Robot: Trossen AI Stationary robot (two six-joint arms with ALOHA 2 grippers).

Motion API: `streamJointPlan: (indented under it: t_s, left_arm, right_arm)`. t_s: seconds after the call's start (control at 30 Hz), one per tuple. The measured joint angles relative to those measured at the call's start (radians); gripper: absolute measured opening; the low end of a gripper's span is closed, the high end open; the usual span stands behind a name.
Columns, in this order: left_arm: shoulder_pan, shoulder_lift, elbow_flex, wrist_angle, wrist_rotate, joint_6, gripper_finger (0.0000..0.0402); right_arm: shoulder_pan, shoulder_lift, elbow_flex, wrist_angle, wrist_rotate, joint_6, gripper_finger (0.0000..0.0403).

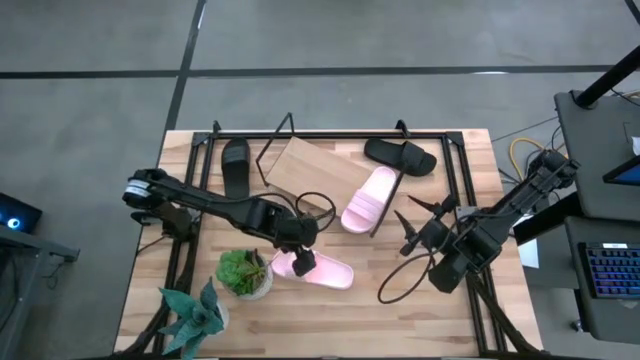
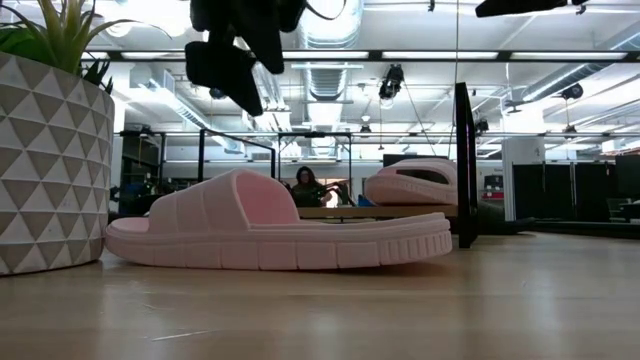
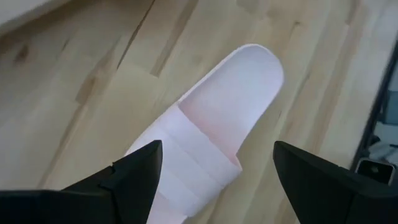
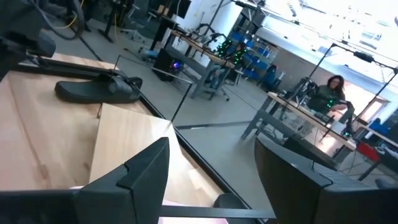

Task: Pick and place slides into the shelf
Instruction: Put the pink slide on the shelf

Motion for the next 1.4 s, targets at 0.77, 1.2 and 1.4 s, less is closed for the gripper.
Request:
streamJointPlan:
  t_s: [0.77, 1.2, 1.4]
  left_arm:
    - [0.025, 0.017, -0.190, -0.090, 0.083, -0.190, 0.0290]
    - [0.068, -0.006, -0.274, 0.048, 0.214, -0.178, 0.0290]
    - [0.082, -0.006, -0.333, 0.186, 0.329, -0.181, 0.0290]
  right_arm:
    - [0.000, 0.000, -0.009, -0.011, -0.002, -0.019, 0.0226]
    - [0.000, 0.000, -0.018, -0.011, -0.003, -0.017, 0.0226]
    - [0.000, 0.000, -0.018, -0.011, -0.003, -0.017, 0.0226]
